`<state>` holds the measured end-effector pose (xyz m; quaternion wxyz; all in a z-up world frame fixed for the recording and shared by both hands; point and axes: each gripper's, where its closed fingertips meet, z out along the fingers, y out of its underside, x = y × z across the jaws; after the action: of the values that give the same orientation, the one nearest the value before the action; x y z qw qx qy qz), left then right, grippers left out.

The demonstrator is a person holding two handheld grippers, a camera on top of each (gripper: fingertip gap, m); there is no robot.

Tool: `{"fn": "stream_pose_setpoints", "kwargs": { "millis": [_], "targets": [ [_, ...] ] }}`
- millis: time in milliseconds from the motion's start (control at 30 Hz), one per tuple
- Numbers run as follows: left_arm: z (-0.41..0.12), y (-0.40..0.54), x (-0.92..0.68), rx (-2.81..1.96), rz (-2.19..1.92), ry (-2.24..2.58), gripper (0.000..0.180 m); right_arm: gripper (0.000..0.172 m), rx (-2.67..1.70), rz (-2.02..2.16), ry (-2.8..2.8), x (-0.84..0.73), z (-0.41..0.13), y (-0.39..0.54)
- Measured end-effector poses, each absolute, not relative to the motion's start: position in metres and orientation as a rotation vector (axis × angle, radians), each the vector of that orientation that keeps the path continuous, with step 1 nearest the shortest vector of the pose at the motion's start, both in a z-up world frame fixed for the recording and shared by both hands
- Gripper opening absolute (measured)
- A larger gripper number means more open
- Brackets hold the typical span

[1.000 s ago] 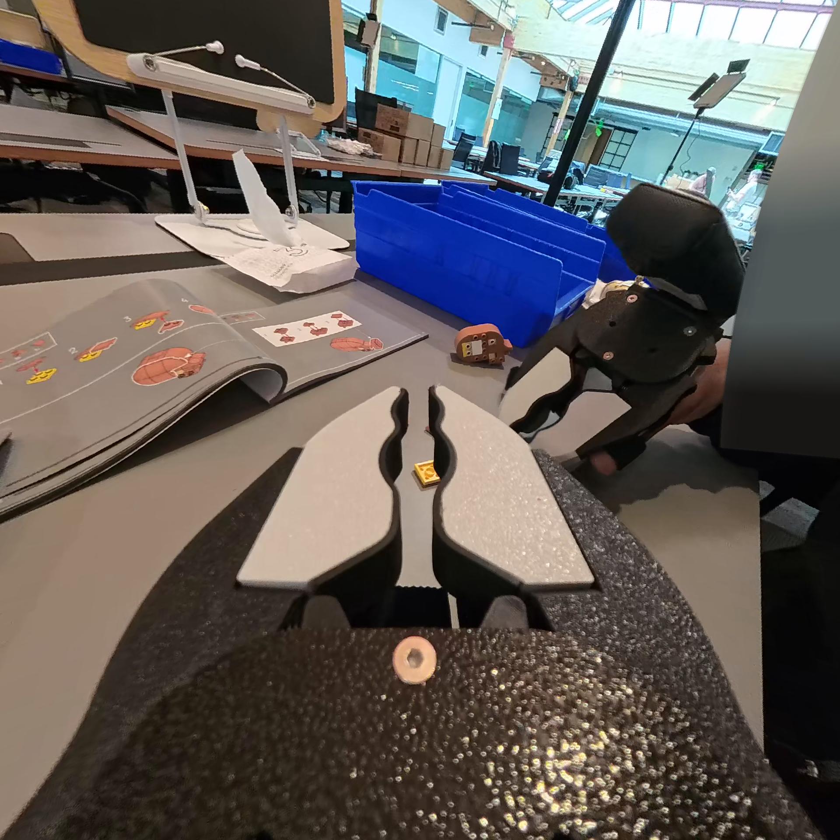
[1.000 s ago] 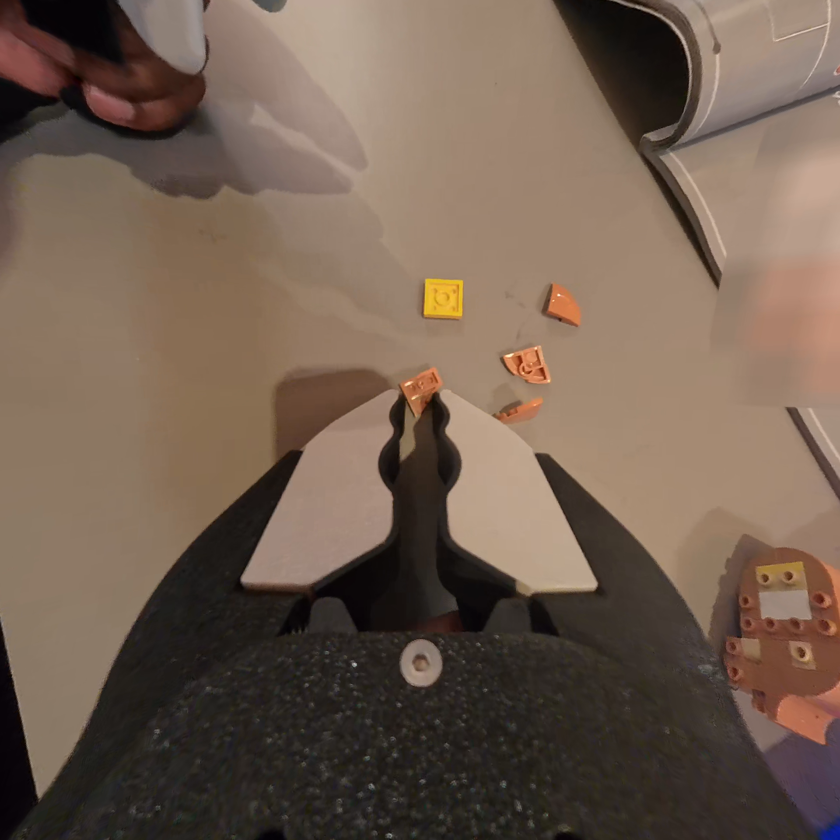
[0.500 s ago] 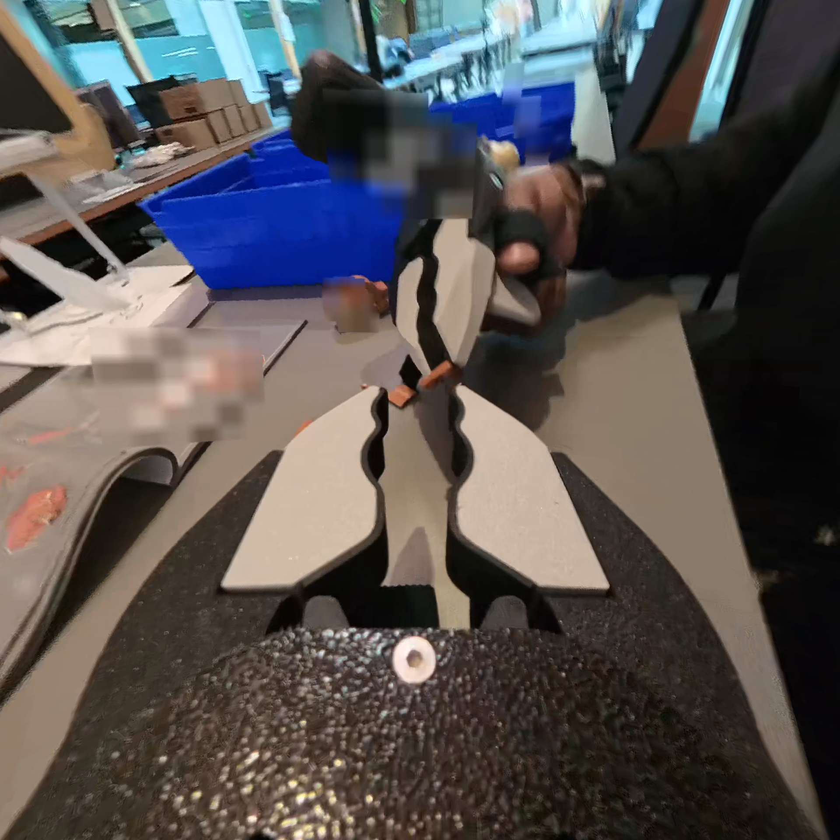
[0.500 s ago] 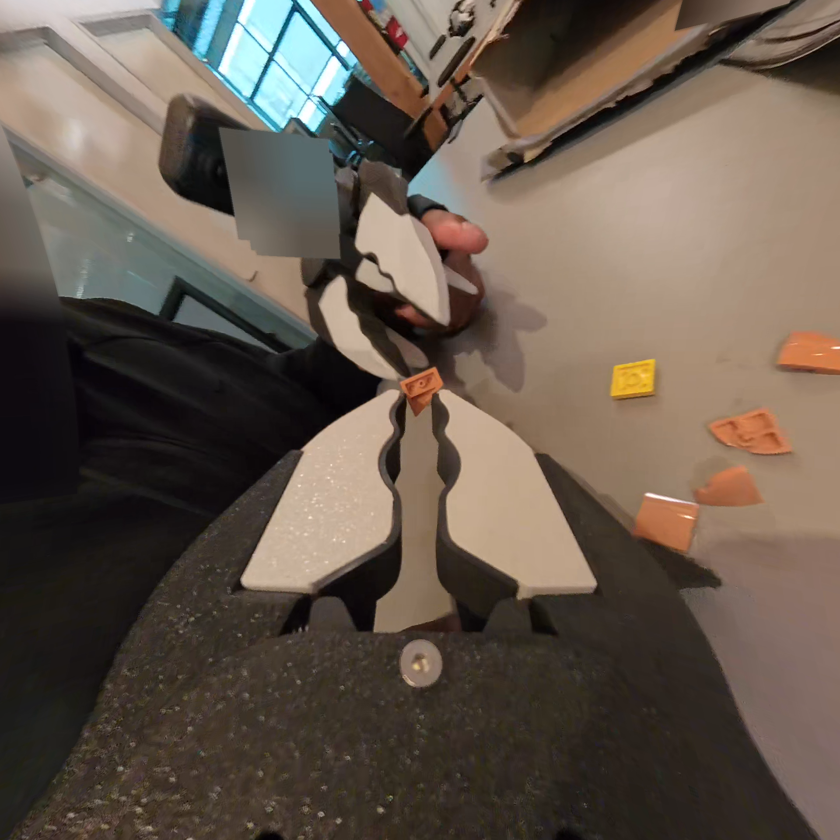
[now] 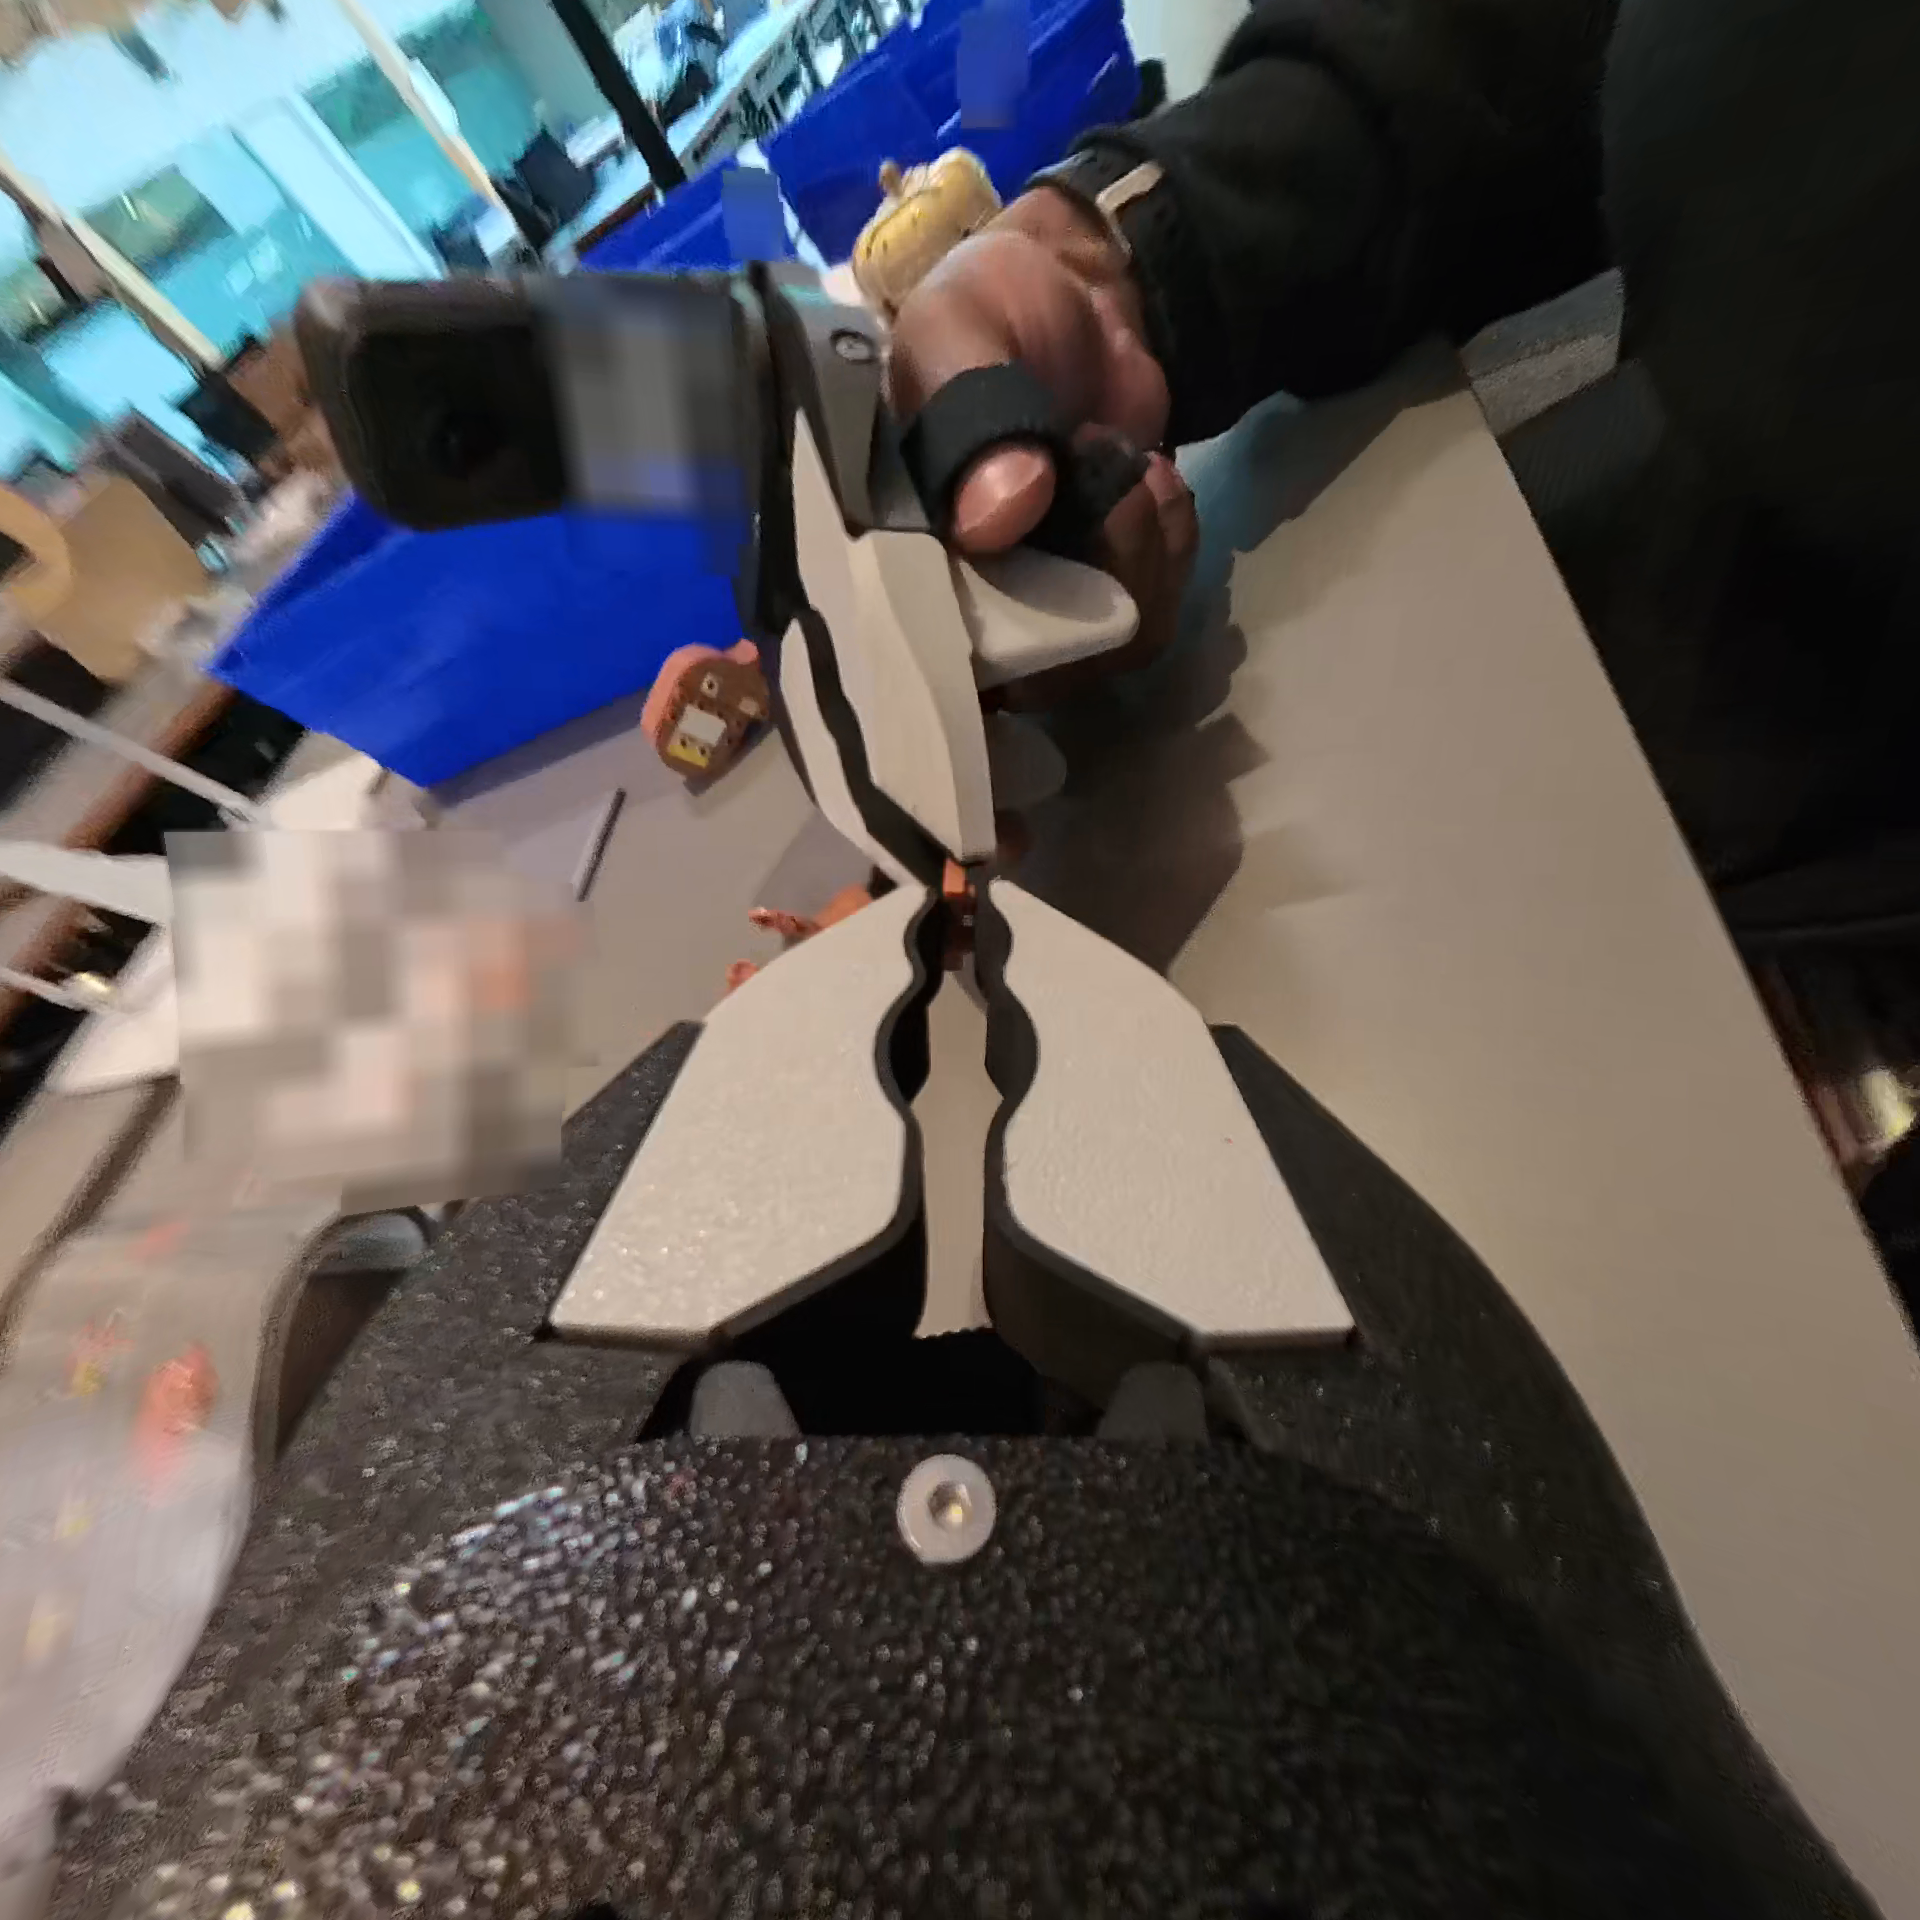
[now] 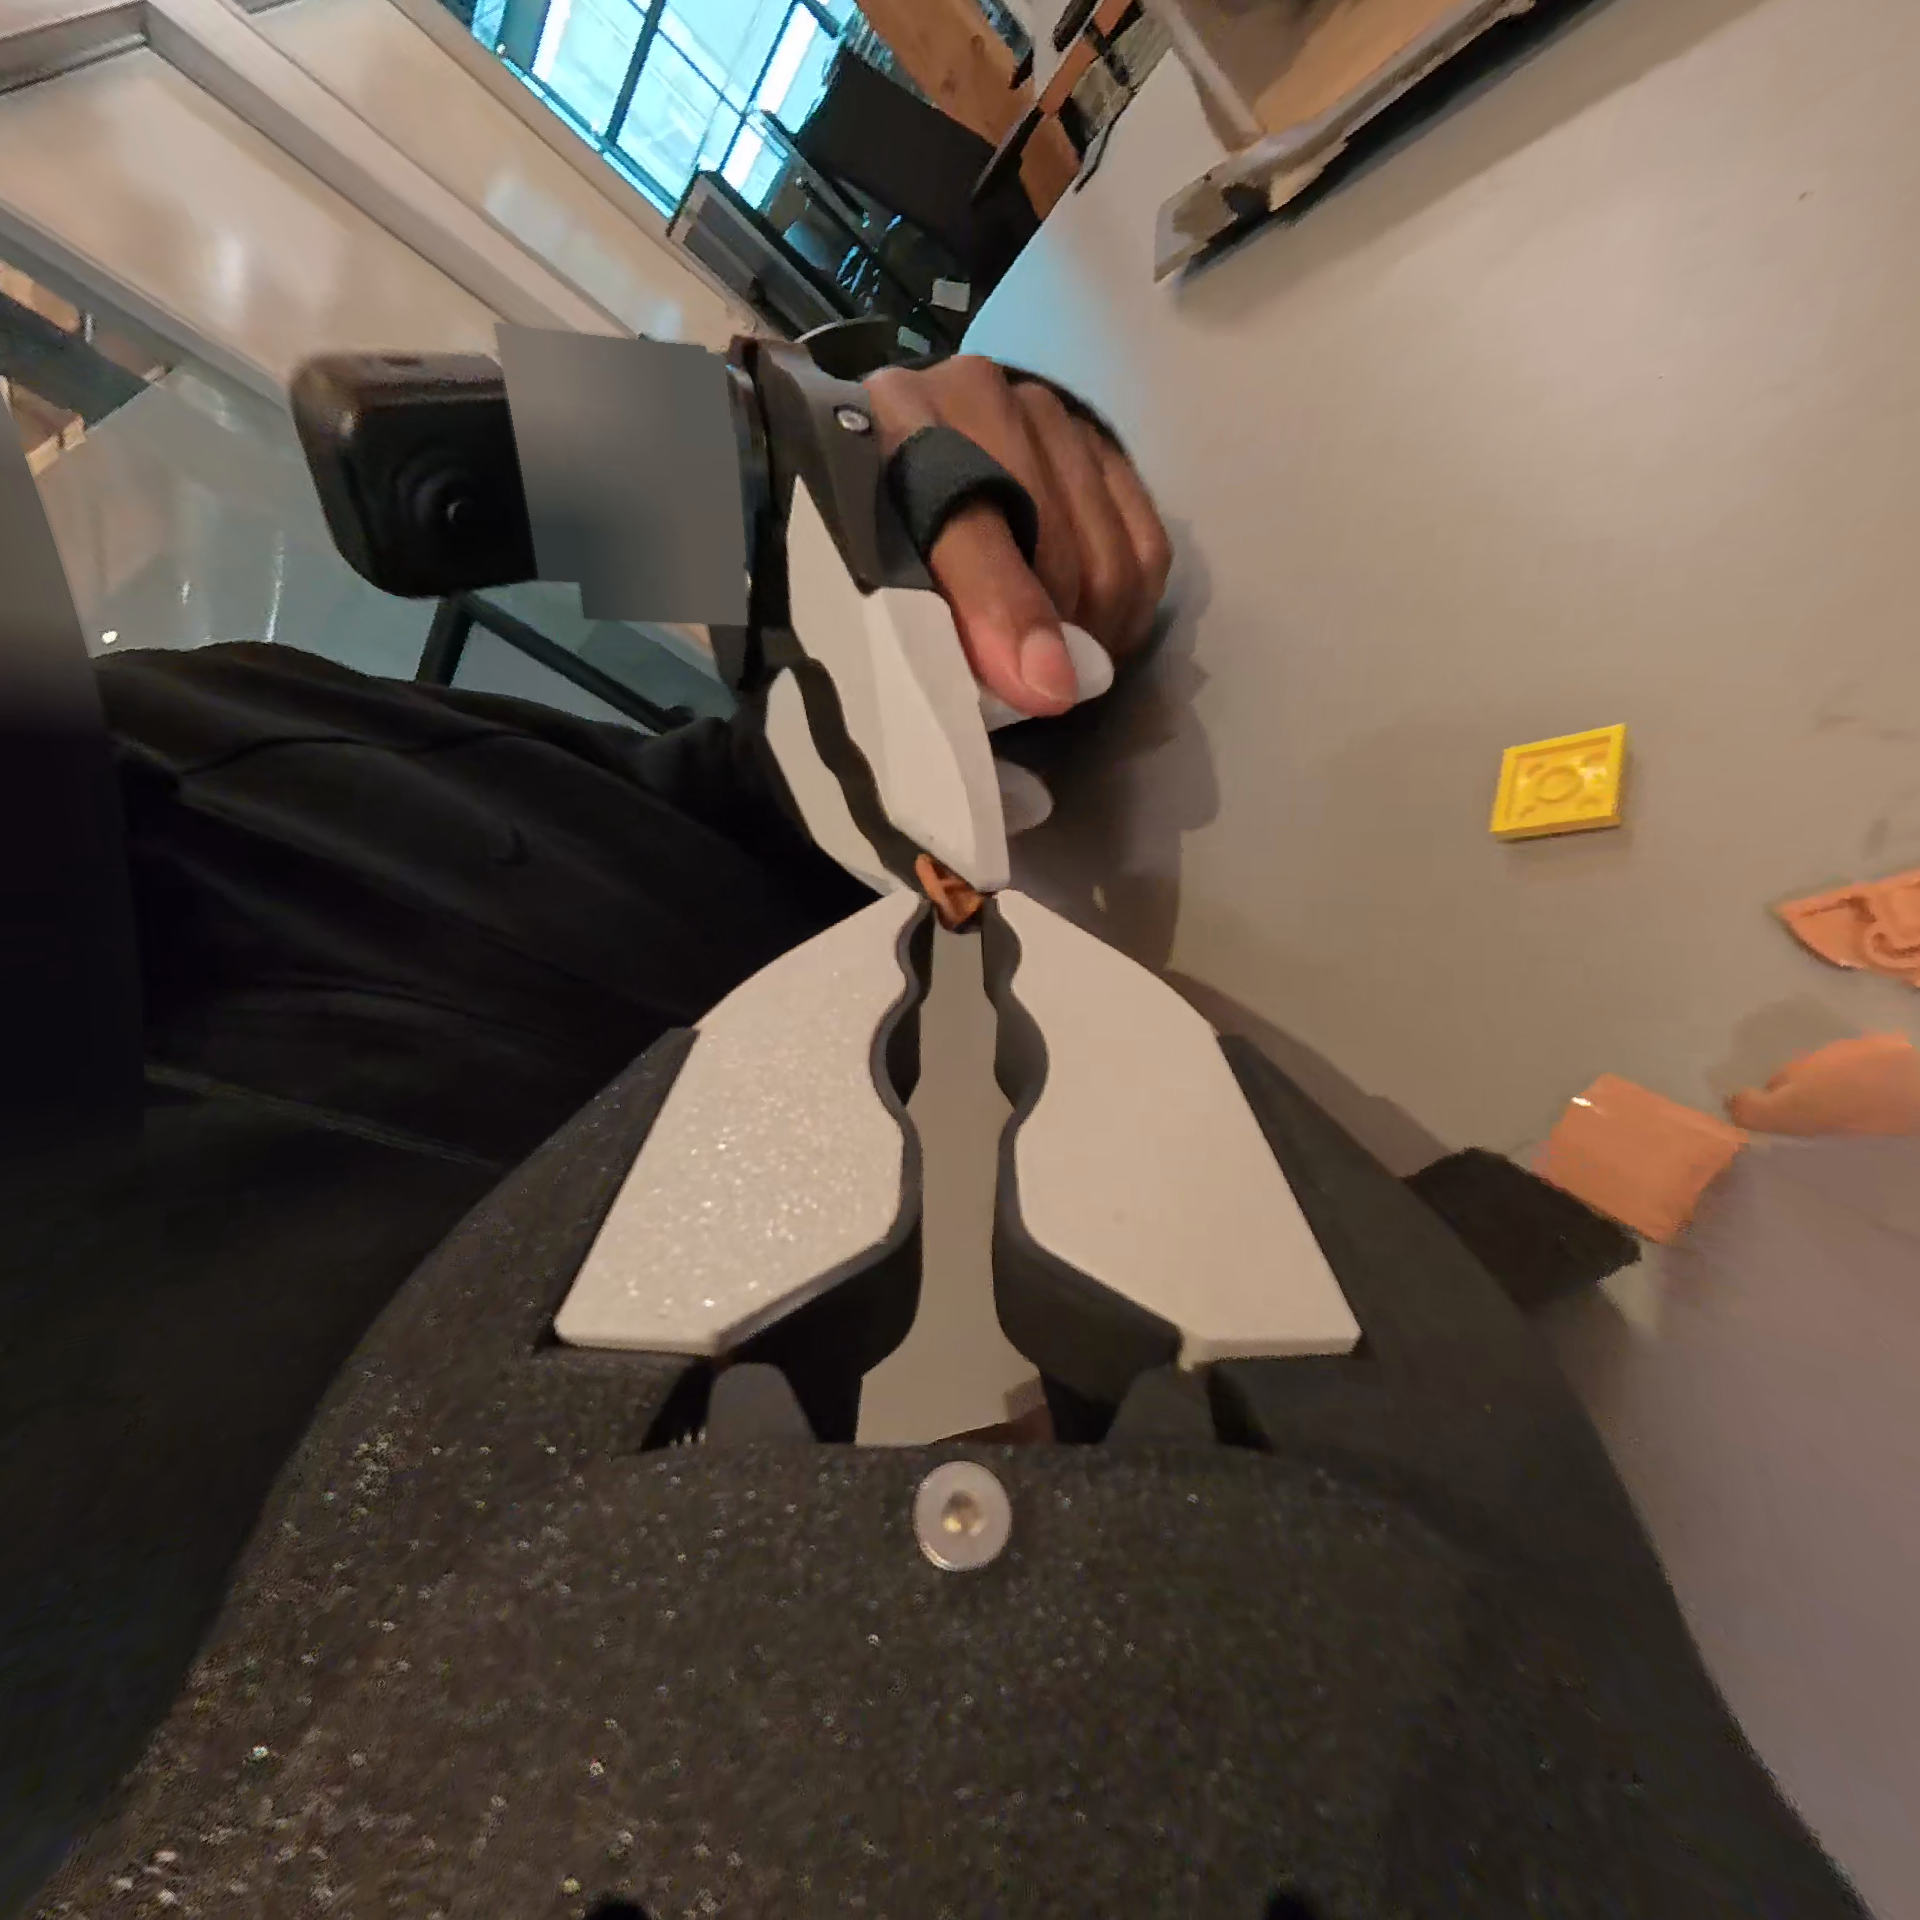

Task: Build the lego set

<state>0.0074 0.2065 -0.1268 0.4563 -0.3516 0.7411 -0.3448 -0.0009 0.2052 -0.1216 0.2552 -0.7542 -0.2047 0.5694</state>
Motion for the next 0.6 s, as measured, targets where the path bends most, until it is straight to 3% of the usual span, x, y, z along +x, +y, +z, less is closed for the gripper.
{"fn": "stream_pose_setpoints", "kwargs": {
  "millis": [200, 300, 600],
  "targets": [
    [-0.12, 0.216, 0.008, -1.408, -1.317, 1.655, 0.005, 0.009, -1.99, 1.155, -0.624, 0.021, -0.124, 0.225],
    [-0.119, 0.218, 0.009, -1.573, -1.528, 1.556, 0.005, 0.009, -1.97, 1.181, -0.648, 0.015, -0.121, 0.221],
    [-0.126, 0.212, 0.01, -1.644, -1.6, 1.607, 0.005, 0.008, -1.978, 1.245, -0.639, 0.008, -0.122, 0.218]
  ]
}}
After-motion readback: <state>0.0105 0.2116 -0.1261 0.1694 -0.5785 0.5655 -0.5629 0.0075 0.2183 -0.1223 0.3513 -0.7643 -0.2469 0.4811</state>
